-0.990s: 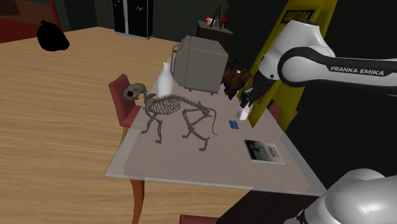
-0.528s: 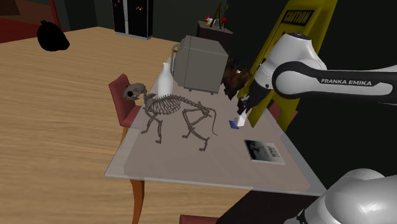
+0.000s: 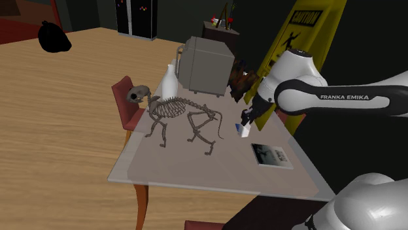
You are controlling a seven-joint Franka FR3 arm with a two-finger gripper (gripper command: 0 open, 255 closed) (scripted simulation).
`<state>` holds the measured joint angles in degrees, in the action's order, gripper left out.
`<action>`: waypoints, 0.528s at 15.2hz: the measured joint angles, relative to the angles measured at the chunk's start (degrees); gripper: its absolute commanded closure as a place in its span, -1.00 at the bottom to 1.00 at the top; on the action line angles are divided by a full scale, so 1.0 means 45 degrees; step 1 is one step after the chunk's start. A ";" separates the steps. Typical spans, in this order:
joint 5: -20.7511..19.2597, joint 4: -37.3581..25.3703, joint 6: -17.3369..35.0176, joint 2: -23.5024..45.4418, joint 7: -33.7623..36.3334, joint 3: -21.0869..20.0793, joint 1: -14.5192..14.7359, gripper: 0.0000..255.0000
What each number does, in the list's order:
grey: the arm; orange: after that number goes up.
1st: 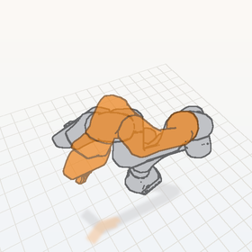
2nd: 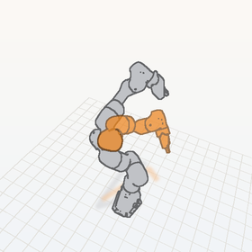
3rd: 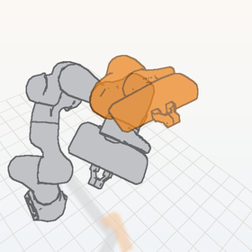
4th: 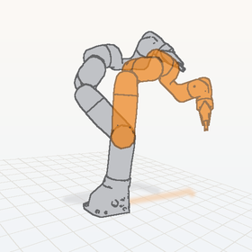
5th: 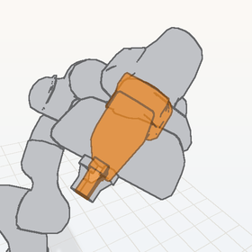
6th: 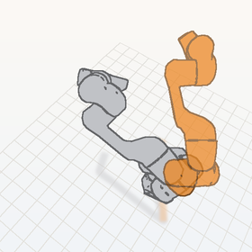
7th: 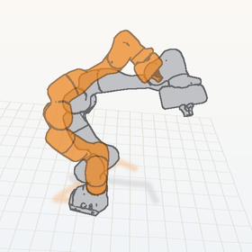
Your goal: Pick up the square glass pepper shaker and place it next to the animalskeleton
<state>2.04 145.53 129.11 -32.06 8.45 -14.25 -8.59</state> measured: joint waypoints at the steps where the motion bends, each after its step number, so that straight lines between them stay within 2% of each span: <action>1: -0.0005 0.0167 0.0223 0.0057 0.0004 -0.0012 -0.0008 1.00; 8: -0.0047 0.0999 0.1534 0.0543 0.0183 -0.0205 -0.0047 1.00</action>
<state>1.82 150.03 136.01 -29.61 9.27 -15.18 -8.80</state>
